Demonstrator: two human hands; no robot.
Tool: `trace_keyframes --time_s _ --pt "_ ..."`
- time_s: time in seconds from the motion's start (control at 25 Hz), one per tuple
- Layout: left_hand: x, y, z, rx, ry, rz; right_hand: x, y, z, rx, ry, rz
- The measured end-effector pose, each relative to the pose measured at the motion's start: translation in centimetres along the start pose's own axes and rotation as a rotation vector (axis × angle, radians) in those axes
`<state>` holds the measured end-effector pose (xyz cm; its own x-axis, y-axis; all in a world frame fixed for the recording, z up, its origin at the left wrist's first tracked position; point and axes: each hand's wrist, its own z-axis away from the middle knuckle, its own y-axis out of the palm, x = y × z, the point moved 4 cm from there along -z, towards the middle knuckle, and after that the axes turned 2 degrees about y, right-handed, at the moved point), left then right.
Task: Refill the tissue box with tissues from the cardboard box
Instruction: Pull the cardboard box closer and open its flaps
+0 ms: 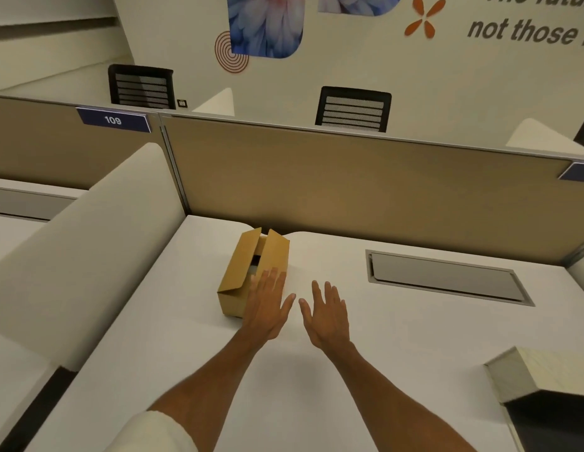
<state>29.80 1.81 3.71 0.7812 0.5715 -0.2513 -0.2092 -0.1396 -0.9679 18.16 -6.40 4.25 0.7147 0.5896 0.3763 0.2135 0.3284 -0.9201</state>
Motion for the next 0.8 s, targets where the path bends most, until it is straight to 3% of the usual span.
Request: trace_keyframes --time_s 0.04,0.24,0.44,0.8 --pt "4.8 -0.7 -2.2 0.015 -0.044 0.043 4.1 2.1 -2.4 0.050 0.036 -0.004" --pt "8.1 -2.5 -4.2 -0.100 -0.089 0.210 7.3 2.8 -4.2 0.075 -0.010 -0.028" --pt "11.1 -1.3 -6.0 0.038 -0.031 0.225 10.8 4.1 -7.3 0.096 0.046 -0.136" --pt "11.9 -0.3 -5.9 0.106 -0.035 0.467 13.5 6.1 -9.1 0.091 0.101 -0.233"
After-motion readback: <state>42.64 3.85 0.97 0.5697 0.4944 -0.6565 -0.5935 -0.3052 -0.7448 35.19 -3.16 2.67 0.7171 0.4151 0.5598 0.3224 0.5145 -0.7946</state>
